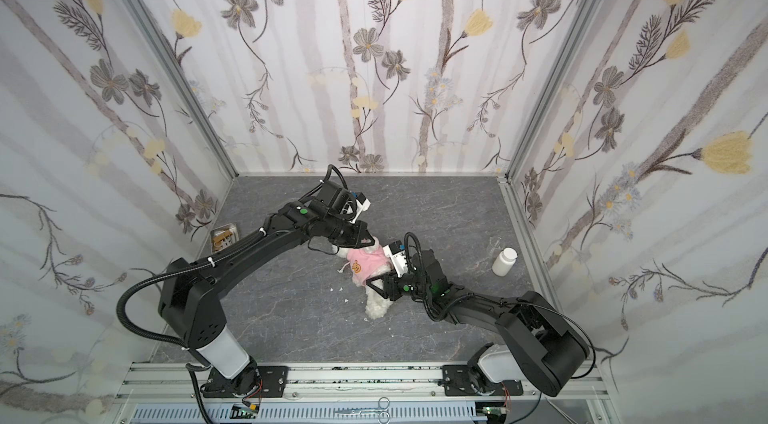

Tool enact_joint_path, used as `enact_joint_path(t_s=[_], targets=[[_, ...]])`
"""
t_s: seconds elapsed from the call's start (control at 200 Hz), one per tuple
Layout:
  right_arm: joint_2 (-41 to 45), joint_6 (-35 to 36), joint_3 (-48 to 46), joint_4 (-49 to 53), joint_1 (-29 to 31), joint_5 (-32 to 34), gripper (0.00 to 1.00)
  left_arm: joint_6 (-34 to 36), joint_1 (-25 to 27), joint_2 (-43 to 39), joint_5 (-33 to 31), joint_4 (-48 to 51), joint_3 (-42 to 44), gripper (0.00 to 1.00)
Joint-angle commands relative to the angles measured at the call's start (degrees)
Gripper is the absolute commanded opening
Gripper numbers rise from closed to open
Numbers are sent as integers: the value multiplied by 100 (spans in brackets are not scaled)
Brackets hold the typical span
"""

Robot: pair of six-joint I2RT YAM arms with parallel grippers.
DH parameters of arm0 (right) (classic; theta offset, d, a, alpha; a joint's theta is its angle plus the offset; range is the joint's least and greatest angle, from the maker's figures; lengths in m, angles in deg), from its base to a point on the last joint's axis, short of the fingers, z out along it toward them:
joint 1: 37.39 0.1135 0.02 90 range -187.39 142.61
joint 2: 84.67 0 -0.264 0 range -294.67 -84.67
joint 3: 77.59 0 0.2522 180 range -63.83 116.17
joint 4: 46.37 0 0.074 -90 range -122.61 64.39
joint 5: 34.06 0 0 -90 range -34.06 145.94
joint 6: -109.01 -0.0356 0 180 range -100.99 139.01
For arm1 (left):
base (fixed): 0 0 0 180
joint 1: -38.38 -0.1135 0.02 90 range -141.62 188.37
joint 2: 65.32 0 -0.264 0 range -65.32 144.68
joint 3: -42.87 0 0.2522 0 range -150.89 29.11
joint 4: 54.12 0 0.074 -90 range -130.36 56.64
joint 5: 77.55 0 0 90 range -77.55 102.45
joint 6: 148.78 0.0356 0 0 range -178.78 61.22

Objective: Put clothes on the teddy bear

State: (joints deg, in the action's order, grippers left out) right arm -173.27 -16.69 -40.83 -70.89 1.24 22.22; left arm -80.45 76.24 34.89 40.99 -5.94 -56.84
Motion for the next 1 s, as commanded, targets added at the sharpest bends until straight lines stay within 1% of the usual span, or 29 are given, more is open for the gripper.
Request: enact_joint_path(t_s=[0.0, 0.06, 0.11, 0.165, 0.265, 0.3, 0.36, 0.41, 0.475, 0.525, 0.57, 0.64, 0.704, 0.754, 0.834, 0.884, 0.909, 0.994], targets=[[-96, -1142, -158, -1202, -52, -135, 49, 13, -18, 421, -109, -88, -486, 29], [-66, -1097, -196, -673, -146, 88, 54, 85, -31, 612, -170, -84, -756, 37], [13, -876, -205, -55, -229, 339, 64, 180, -25, 718, -259, -86, -937, 44], [175, -566, -209, 619, -310, 707, 68, 272, -36, 773, -452, -86, -1072, 48], [756, -57, -212, 1803, -521, 1514, 80, 411, -36, 705, -860, -84, -1167, 56], [1026, 105, -212, 2174, -629, 1766, 83, 443, -40, 629, -1021, -103, -1167, 60], [1499, 336, -217, 2651, -839, 2112, 86, 487, -31, 492, -1334, -123, -1116, 68], [1880, 472, -198, 2946, -1043, 2388, 88, 482, -15, 356, -1571, -174, -985, 71], [2297, 631, -159, 3077, -1345, 2648, 91, 396, 88, 216, -1665, -367, -683, 71], [2423, 733, -53, 3036, -1653, 2571, 90, 342, 278, 164, -1680, -611, -442, 68], [2338, 766, 104, 2906, -1923, 2298, 88, 353, 495, 141, -1677, -867, -266, 67], [1881, 814, 482, 2718, -2239, 1799, 84, 299, 747, 204, -1826, -1195, -162, 64], [1359, 930, 923, 2822, -2488, 1468, 83, 170, 877, 373, -1943, -1356, -189, 61], [1035, 1012, 1119, 2767, -2613, 1394, 83, -28, 924, 510, -2122, -1382, -224, 58], [535, 1270, 1405, 2780, -2720, 1578, 83, -204, 1003, 663, -2203, -1541, -173, 56], [229, 1339, 1502, 2817, -2738, 1528, 78, -247, 1055, 705, -2197, -1662, -120, 55], [106, 1342, 1488, 2792, -2738, 1415, 73, -279, 1074, 719, -2238, -1683, -110, 55], [-142, 1225, 1199, 2562, -2663, 1025, 60, -334, 1060, 621, -2549, -1688, 36, 54]])
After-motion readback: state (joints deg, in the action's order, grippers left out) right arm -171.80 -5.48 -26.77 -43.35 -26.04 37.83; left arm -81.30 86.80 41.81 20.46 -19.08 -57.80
